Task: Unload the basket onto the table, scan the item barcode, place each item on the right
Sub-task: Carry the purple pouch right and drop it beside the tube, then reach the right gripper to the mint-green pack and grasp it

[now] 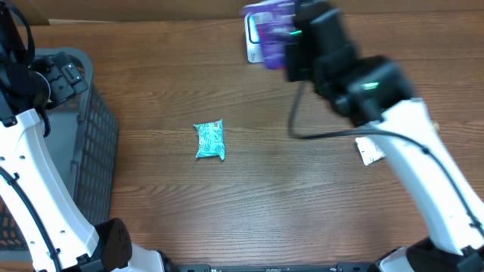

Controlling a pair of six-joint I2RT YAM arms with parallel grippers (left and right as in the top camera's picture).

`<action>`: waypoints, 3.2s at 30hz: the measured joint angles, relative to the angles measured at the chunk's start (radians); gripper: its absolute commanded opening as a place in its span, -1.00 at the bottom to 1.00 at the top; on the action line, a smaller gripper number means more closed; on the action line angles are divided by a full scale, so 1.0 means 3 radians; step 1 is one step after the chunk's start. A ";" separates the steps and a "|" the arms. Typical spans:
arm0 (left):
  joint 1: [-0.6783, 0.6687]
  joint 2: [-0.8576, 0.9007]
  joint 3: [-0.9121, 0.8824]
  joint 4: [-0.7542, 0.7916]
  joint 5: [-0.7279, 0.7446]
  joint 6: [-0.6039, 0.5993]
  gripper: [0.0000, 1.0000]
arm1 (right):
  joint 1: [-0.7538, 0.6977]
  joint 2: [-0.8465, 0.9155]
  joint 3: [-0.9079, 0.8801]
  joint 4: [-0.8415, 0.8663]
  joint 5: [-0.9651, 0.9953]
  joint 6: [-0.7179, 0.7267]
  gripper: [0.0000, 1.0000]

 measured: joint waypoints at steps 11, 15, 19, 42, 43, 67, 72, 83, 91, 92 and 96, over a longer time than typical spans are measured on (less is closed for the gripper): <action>0.0000 0.0000 0.0000 0.0000 0.0000 -0.0001 0.99 | -0.1233 0.0011 -0.1049 -0.0449 -0.0217 0.1850 -0.93; 0.0000 0.0000 0.0000 -0.0001 0.0001 -0.0001 0.99 | -0.1436 0.0038 -0.1456 -0.0271 -0.0298 0.1984 -0.93; 0.0000 0.0000 0.0000 -0.0001 0.0000 -0.0001 0.99 | -0.1615 0.0038 -0.1648 -0.0240 -0.0305 0.2032 -0.17; 0.0000 0.0000 0.0000 -0.0001 0.0000 -0.0001 0.99 | -0.0944 0.0161 -0.1138 0.0294 -0.1951 0.0154 0.99; 0.0000 0.0000 0.0000 -0.0001 0.0000 -0.0001 0.99 | -0.0835 0.0223 -0.1138 0.0331 -0.1980 0.0164 1.00; 0.0000 0.0000 0.0000 0.0000 0.0000 -0.0001 0.99 | 0.1019 0.1466 -0.1138 0.1884 -0.1966 0.0870 0.46; 0.0000 0.0000 0.0000 -0.0001 0.0000 -0.0001 0.99 | 0.1246 0.1466 -0.1138 0.2330 -0.1830 0.0847 0.37; 0.0000 0.0000 -0.0001 -0.0001 0.0000 -0.0001 0.99 | 0.1274 0.1776 -0.1129 0.2125 -0.1728 0.0816 0.30; 0.0000 0.0000 0.0000 -0.0001 0.0000 -0.0001 0.99 | 0.1058 0.1704 -0.1015 0.1147 -0.1733 0.0707 0.32; 0.0000 0.0000 0.0000 -0.0001 0.0000 0.0000 0.99 | 0.0979 0.1695 -0.1015 0.1064 -0.1737 0.0664 0.32; 0.0000 0.0000 0.0000 0.0000 0.0000 -0.0001 0.99 | 0.0565 0.1672 -0.1016 0.0907 -0.1785 0.0468 0.43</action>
